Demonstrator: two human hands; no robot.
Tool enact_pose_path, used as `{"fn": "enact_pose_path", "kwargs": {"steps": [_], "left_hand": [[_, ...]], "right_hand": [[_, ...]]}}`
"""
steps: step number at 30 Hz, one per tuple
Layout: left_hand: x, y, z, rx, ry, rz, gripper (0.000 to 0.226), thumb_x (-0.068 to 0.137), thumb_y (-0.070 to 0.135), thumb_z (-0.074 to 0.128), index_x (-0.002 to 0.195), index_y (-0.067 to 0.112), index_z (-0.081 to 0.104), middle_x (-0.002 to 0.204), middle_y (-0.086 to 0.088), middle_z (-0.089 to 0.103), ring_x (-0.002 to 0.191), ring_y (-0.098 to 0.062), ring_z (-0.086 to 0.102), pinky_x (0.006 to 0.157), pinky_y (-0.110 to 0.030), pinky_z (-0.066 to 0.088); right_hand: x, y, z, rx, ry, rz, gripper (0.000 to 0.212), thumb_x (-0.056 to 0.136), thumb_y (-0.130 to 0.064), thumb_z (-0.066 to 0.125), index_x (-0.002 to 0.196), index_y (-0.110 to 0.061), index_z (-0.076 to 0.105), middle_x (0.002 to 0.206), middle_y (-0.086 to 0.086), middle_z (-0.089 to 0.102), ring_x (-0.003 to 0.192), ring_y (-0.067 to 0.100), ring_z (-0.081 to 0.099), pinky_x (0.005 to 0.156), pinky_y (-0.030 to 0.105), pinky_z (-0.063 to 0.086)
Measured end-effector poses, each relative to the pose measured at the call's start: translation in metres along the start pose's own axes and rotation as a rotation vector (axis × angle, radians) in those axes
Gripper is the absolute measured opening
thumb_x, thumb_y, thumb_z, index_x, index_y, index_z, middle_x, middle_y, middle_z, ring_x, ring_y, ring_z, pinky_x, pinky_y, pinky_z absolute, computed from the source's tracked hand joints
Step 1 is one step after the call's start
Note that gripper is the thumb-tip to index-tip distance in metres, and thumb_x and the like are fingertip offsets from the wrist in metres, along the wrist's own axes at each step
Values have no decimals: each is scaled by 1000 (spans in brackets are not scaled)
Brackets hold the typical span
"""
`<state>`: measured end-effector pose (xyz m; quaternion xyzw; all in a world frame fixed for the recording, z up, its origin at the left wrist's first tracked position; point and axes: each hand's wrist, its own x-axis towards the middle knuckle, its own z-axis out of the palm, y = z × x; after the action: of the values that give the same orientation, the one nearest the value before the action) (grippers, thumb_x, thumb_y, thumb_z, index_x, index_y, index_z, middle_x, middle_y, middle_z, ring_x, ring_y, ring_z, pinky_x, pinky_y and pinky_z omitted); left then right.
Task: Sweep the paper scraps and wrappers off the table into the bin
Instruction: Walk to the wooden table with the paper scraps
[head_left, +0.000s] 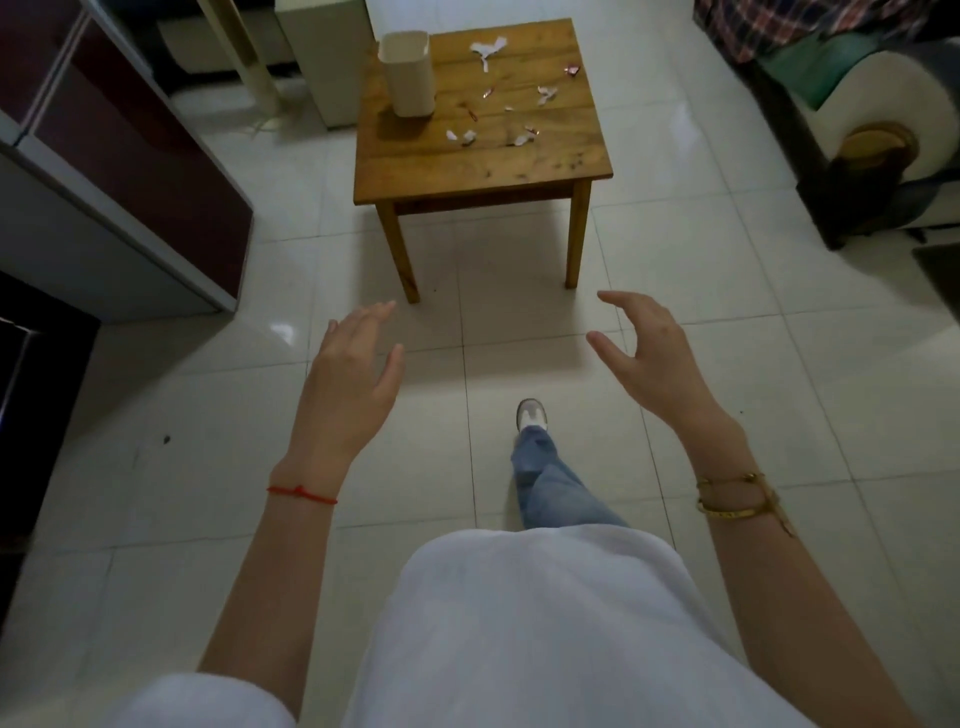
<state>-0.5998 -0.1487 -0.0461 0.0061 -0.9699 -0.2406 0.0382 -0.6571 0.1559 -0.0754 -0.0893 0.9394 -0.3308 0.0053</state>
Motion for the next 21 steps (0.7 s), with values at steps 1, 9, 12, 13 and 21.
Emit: {"fn": "enact_pose_path", "kwargs": {"steps": [1,9,12,13,21], "left_hand": [[22,-2,3,-3,1,0,46,96,28,41,142,23,36,143,1,45,136,-13,36,119,-30,12],[206,3,1,-4,82,-34,46,95,27,44,140,20,39,141,0,48,133,-13,39,117,-37,23],[267,2,-3,-10,94,-61,46,95,27,45,141,20,39,141,-2,48,132,-16,40,112,-43,33],[285,1,-4,-16,101,-67,46,95,27,45,140,19,40,140,-3,49,131,-17,42,110,-43,36],[422,-42,7,-37,97,-115,47,95,29,46,140,22,39,139,-1,48,129,-16,43,106,-34,40]], "right_hand": [[23,3,0,3,1,-8,48,92,-30,59,136,-15,46,136,4,52,128,18,45,106,26,31],[229,17,-27,-21,-15,-78,47,90,-27,62,134,-15,48,133,4,54,126,19,46,102,23,30],[299,17,-35,-26,-22,-107,47,90,-26,62,134,-15,49,134,5,54,126,20,45,103,24,29],[319,16,-36,-23,-25,-111,46,90,-26,62,133,-15,49,133,5,54,126,20,45,102,22,29],[463,8,-12,19,-48,-121,43,90,-23,63,130,-13,52,131,4,56,123,19,47,100,22,31]]}}
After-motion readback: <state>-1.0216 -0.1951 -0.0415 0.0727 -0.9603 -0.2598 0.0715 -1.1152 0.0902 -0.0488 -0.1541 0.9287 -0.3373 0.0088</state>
